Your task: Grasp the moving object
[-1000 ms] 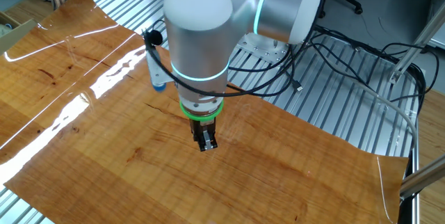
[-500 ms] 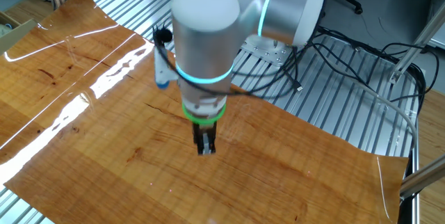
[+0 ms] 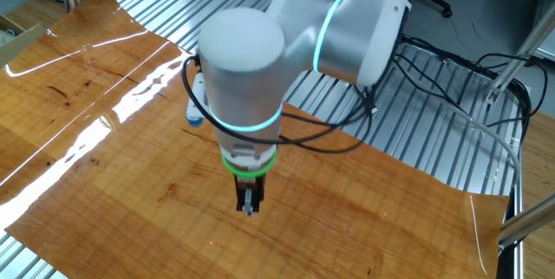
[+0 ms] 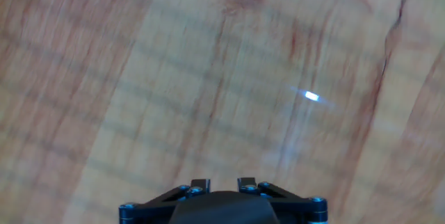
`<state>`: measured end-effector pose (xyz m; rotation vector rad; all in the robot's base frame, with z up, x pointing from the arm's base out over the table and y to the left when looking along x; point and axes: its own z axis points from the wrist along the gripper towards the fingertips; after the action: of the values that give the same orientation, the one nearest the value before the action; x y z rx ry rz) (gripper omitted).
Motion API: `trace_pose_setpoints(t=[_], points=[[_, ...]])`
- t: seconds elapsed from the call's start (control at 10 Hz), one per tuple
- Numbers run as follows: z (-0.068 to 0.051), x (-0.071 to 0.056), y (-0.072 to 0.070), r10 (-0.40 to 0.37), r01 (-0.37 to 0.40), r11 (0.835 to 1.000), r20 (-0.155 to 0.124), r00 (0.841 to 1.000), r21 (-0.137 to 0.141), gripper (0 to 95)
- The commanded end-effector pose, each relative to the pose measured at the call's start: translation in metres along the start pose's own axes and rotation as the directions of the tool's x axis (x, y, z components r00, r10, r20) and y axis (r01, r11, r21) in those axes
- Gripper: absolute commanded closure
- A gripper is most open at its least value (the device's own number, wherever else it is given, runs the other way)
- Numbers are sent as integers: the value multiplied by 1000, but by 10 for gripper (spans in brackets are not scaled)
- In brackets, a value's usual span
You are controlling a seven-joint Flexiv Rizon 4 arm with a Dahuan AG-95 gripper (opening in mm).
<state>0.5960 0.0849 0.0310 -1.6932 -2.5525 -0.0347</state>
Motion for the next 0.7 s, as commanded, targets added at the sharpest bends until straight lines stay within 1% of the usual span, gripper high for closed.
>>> trace_pose_setpoints(t=[0.1,0.2,0.3,0.4,0.5,0.6,0.7], points=[[4,7,16,178,-178,984,1,984,-2,380],[5,9,20,226,-226,974,2,974,-4,380],[5,9,23,283,-283,959,0,959,-8,190],[6,9,26,328,-328,945,-1,945,-9,190],[7,9,28,358,-358,934,-2,934,-13,190],[9,9,30,392,-392,920,-1,920,-20,190],[10,8,33,439,-439,898,-5,899,-34,190]])
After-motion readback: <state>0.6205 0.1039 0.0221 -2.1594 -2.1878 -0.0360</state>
